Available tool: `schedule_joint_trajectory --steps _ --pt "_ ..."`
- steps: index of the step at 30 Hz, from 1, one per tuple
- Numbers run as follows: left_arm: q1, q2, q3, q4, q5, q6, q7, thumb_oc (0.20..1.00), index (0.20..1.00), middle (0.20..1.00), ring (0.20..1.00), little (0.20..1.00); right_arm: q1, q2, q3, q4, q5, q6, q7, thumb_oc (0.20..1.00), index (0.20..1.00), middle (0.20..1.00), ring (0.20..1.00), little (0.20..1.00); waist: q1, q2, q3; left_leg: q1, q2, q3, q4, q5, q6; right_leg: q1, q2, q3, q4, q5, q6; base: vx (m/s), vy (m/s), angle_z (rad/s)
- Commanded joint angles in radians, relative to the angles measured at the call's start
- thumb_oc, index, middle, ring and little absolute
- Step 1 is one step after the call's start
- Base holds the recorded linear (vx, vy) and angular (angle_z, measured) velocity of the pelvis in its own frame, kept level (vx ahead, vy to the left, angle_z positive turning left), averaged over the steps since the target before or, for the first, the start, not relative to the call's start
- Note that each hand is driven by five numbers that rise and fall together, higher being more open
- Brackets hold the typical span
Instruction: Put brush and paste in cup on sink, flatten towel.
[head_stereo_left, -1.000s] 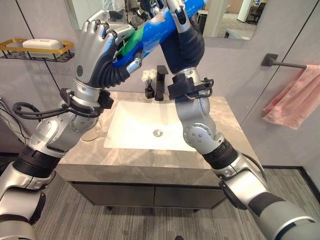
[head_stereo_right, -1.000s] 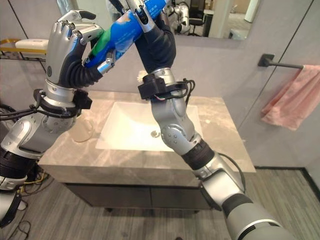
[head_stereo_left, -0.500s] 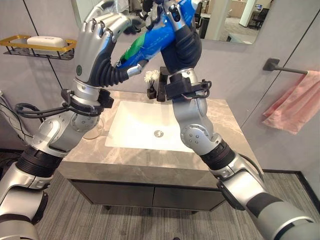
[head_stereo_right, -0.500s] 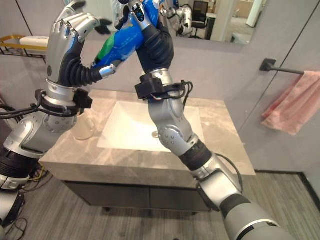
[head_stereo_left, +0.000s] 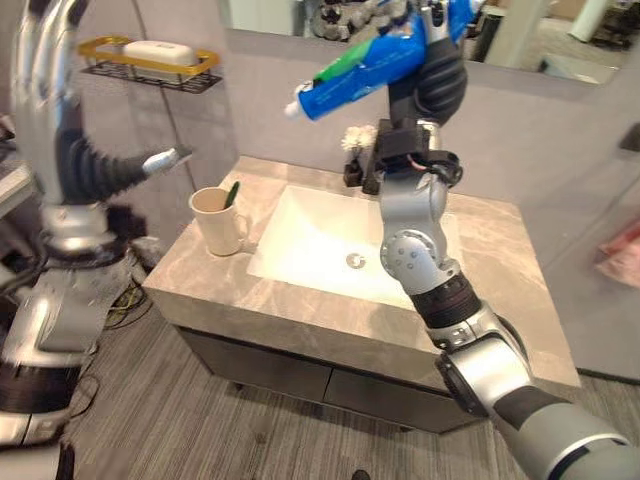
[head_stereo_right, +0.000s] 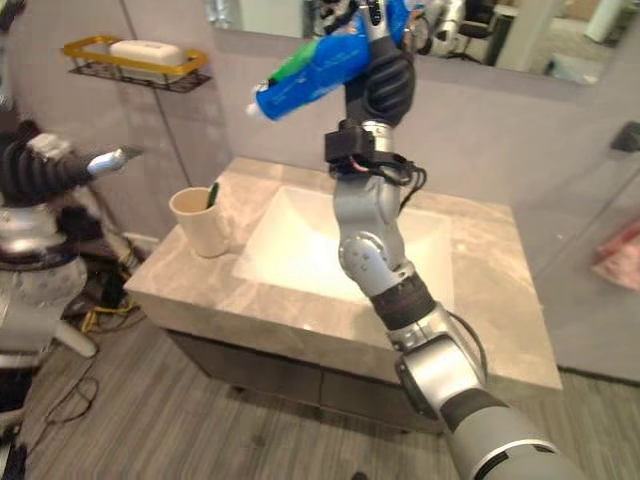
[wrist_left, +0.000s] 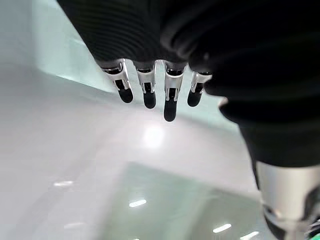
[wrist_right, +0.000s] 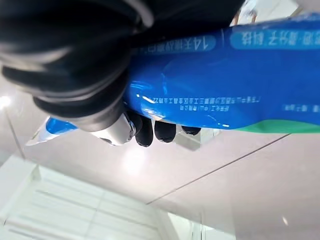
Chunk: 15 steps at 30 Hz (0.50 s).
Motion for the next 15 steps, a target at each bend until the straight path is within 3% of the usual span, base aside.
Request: schedule_joint_trajectory --steps 1,4,6,11,15 --pt "0.095 -0.005 0.039 0.066 -0.133 -0.010 0.010 1.000 1.000 1.000 1.000 1.000 -0.100 -0.049 -0.054 -0.021 -0.082 -0.028 -0.010 0.200 0.200 0.200 0.200 0.200 0.057 -0.031 -0.009 -0.024 -0.017 -0.048 0.006 0.023 0.017 0.096 -0.078 -0.019 0.093 -0.135 0.067 0.01 -0.014 0.23" --pt "0.202 -0.028 0.060 0.137 -0.158 0.011 -0.018 1.000 1.000 1.000 1.000 1.000 -0.095 -0.059 -0.054 -0.010 -0.085 -0.014 -0.003 0.200 0.200 0.200 0.200 0.200 0.077 -0.036 -0.003 -0.026 -0.023 -0.066 0.006 0.019 0.019 0.116 -0.080 -0.038 0.082 -0.137 0.070 0.03 -0.011 0.29" --pt "0.292 -0.058 0.035 0.327 -0.172 0.042 -0.065 1.000 1.000 1.000 1.000 1.000 -0.112 -0.086 -0.039 0.030 -0.078 0.013 0.018 0.200 0.200 0.200 0.200 0.200 0.100 -0.048 0.001 -0.032 -0.029 -0.081 0.006 0.021 0.022 0.128 -0.084 -0.056 0.068 -0.131 0.075 0.04 0.012 0.32" --pt "0.315 -0.152 -0.113 0.684 -0.218 0.097 -0.140 1.000 1.000 1.000 1.000 1.000 -0.144 -0.100 -0.003 0.077 -0.067 0.050 0.047 0.200 0.200 0.200 0.200 0.200 0.122 -0.068 0.007 -0.051 -0.048 -0.102 0.006 0.027 0.032 0.135 -0.099 -0.081 0.061 -0.116 0.083 0.02 0.037 0.20" --pt "0.316 -0.206 -0.230 0.854 -0.205 0.126 -0.206 1.000 1.000 1.000 1.000 1.000 -0.165 -0.101 0.030 0.123 -0.084 0.075 0.060 0.200 0.200 0.200 0.200 0.200 0.129 -0.069 0.013 -0.061 -0.061 -0.113 0.006 0.028 0.042 0.132 -0.110 -0.094 0.067 -0.110 0.087 0.00 0.052 0.08"
